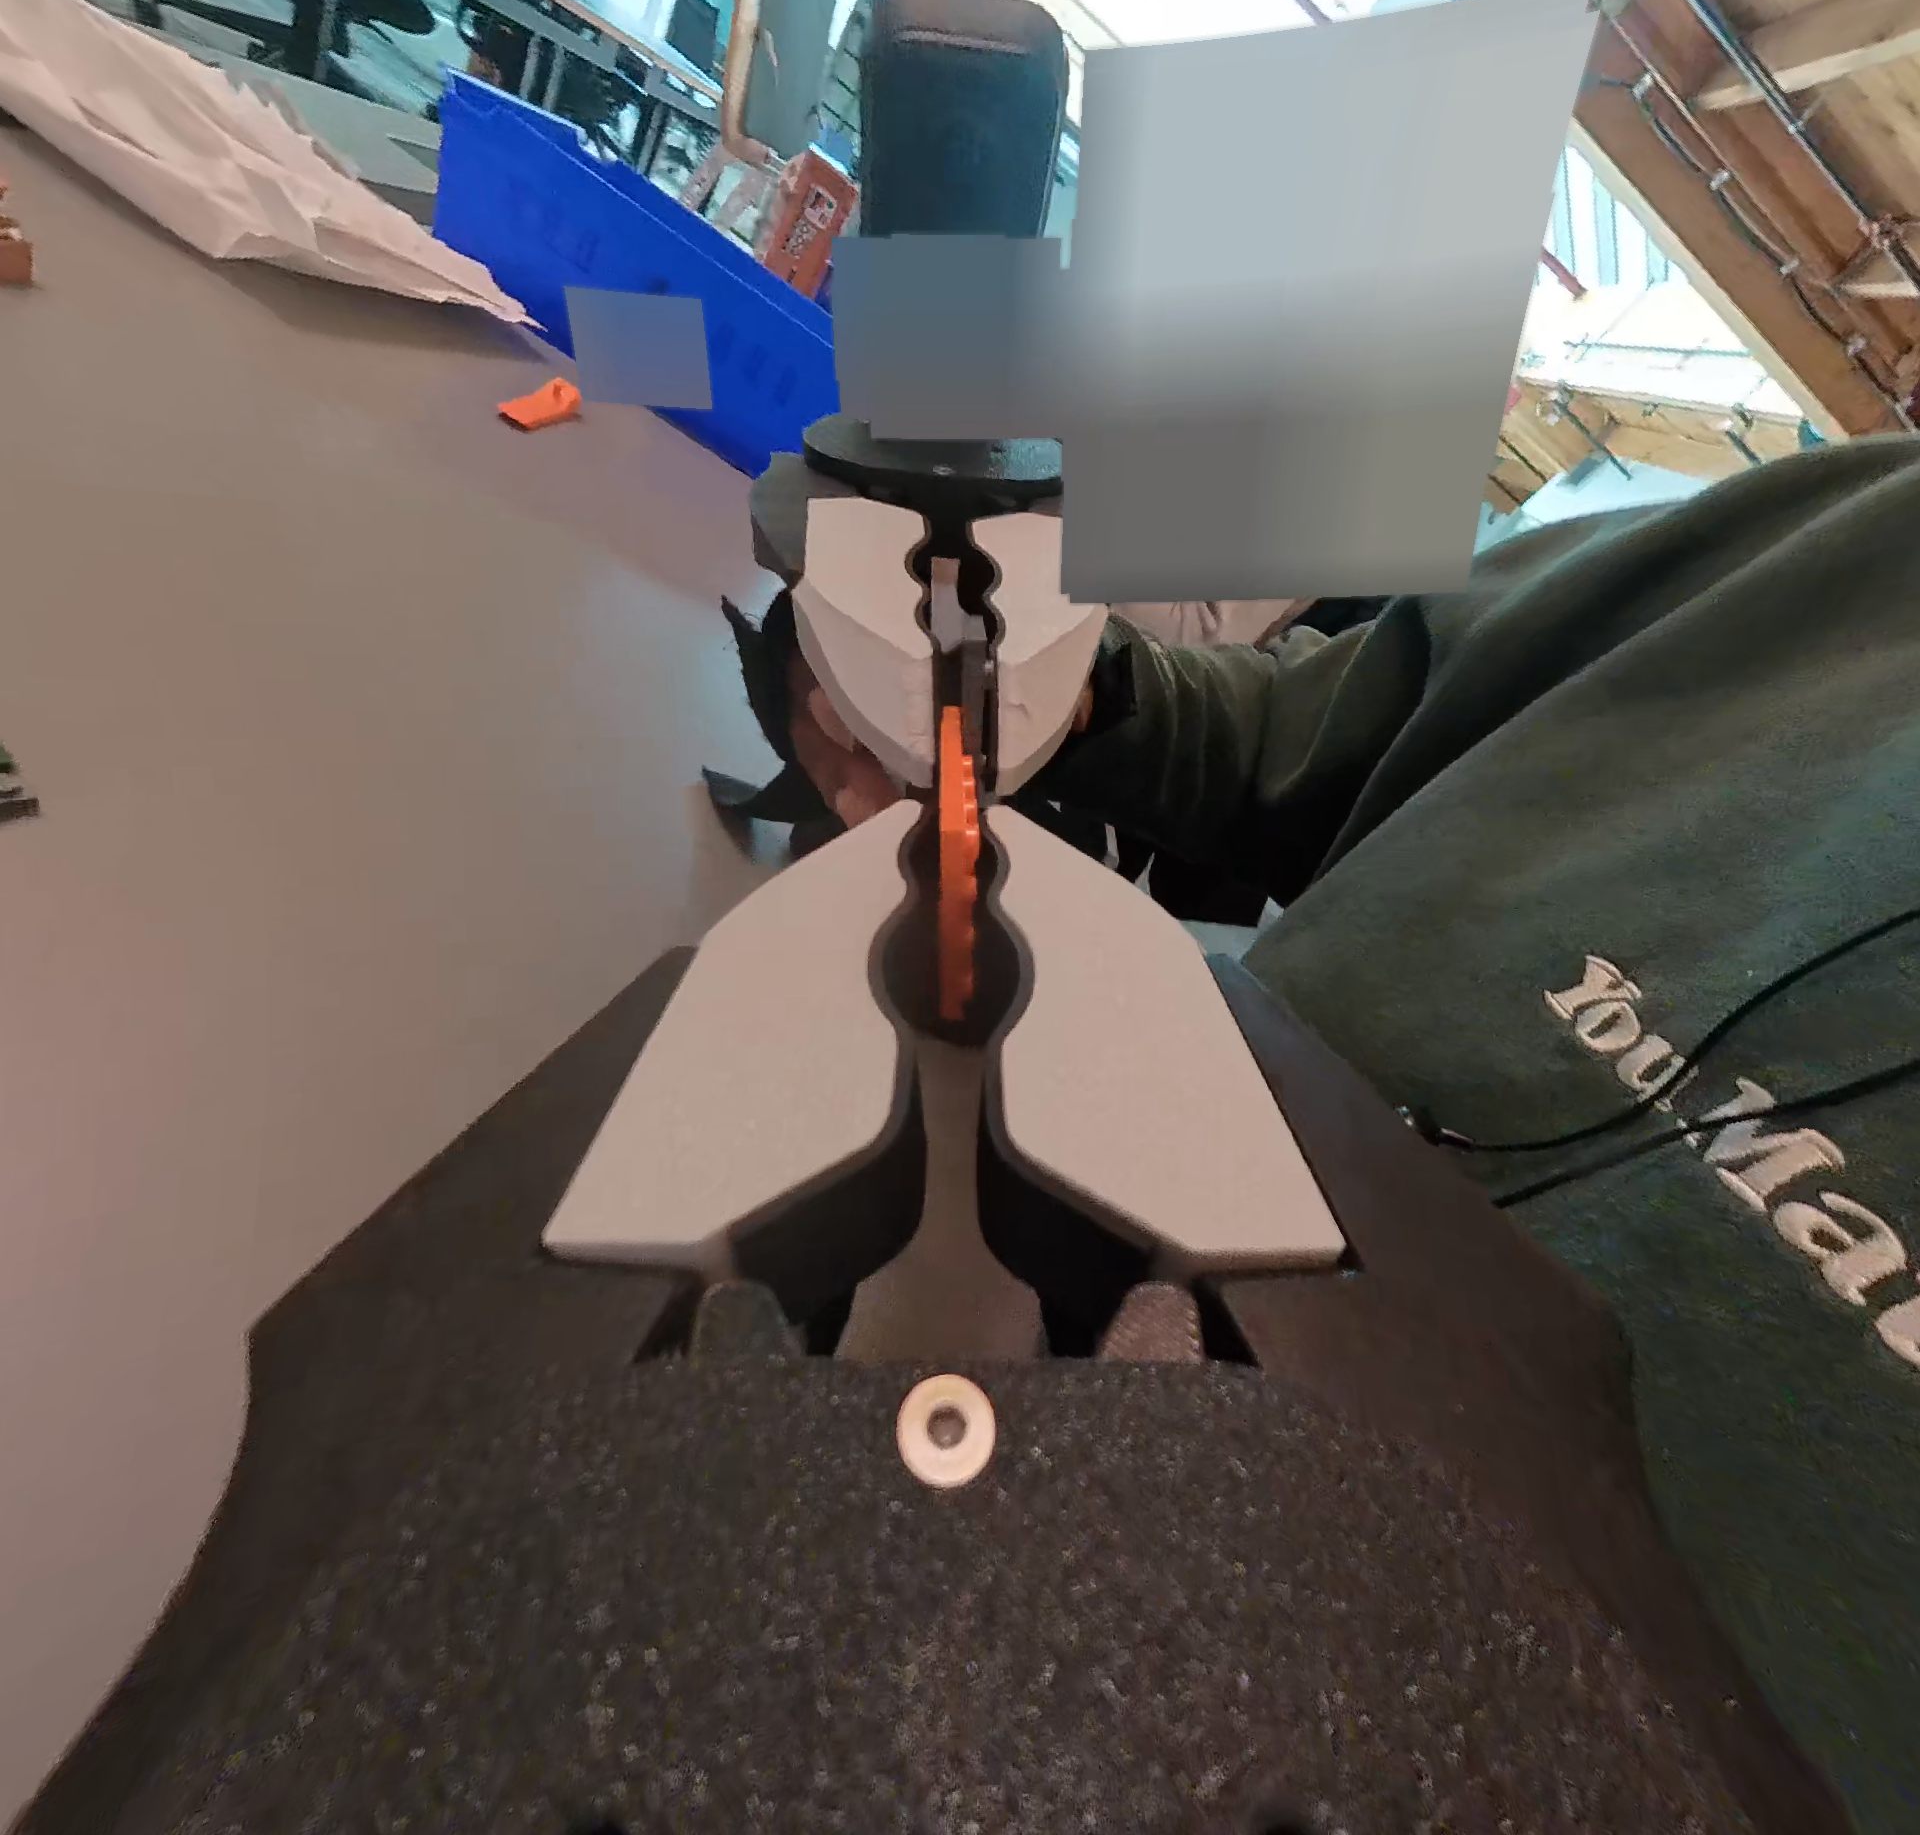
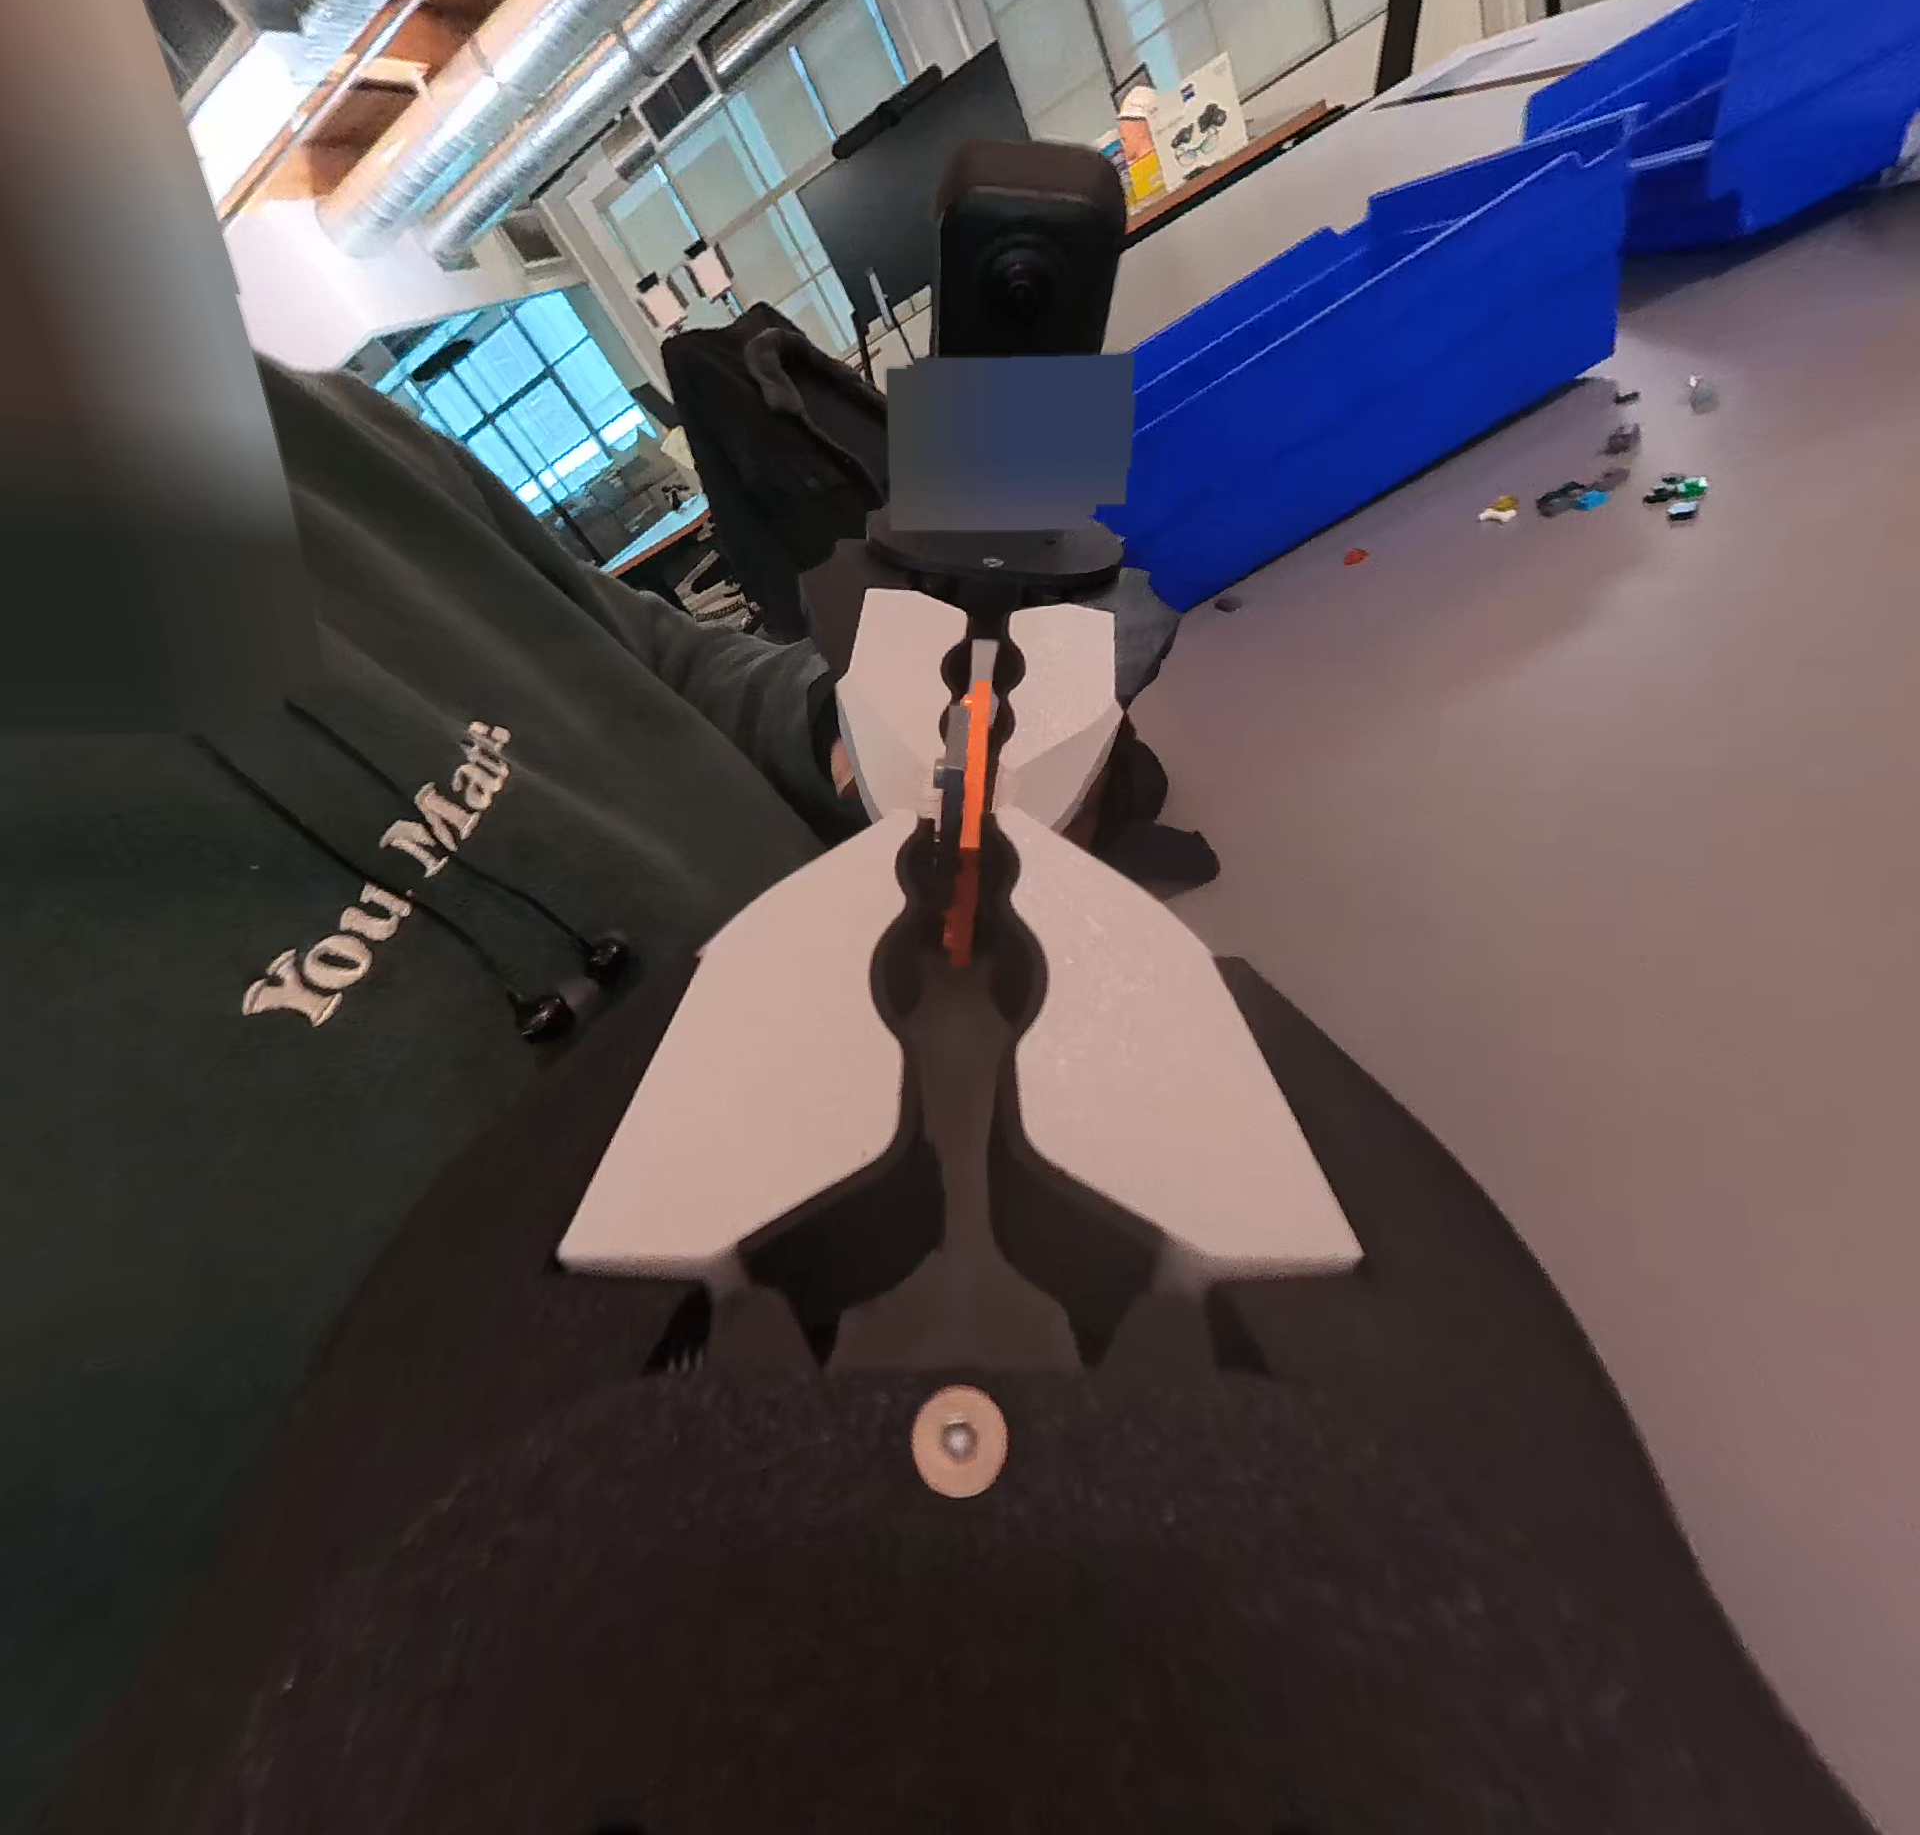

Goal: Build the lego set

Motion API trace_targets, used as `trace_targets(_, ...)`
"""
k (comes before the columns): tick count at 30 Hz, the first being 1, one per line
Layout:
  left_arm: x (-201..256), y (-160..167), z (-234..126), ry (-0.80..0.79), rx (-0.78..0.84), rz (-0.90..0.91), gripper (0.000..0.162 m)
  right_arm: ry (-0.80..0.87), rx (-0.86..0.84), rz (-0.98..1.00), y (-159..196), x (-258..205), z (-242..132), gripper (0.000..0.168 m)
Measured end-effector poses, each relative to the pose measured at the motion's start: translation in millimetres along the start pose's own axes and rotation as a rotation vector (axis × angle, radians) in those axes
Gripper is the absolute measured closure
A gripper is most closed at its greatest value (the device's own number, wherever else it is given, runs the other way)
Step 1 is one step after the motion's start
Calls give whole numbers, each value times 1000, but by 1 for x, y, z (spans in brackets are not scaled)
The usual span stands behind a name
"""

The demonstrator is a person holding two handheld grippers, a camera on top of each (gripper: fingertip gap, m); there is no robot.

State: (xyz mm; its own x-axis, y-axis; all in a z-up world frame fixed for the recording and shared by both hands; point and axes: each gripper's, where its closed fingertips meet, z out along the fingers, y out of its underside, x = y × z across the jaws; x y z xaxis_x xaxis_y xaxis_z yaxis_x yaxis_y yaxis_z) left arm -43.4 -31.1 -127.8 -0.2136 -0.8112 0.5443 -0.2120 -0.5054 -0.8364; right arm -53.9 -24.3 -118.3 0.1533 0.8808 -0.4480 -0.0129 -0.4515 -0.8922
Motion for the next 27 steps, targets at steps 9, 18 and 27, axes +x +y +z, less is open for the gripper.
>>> trace_targets(9,8,-2,-5,-64,-22,361,155,103,-69,-487,-1,-12,6,162)
trace_targets(18,6,16,-6,-153,-82,601,156,149,-139,-714,15,-15,10,161)
trace_targets(27,11,18,-4,-136,-82,660,157,167,-89,-698,13,-21,12,158)
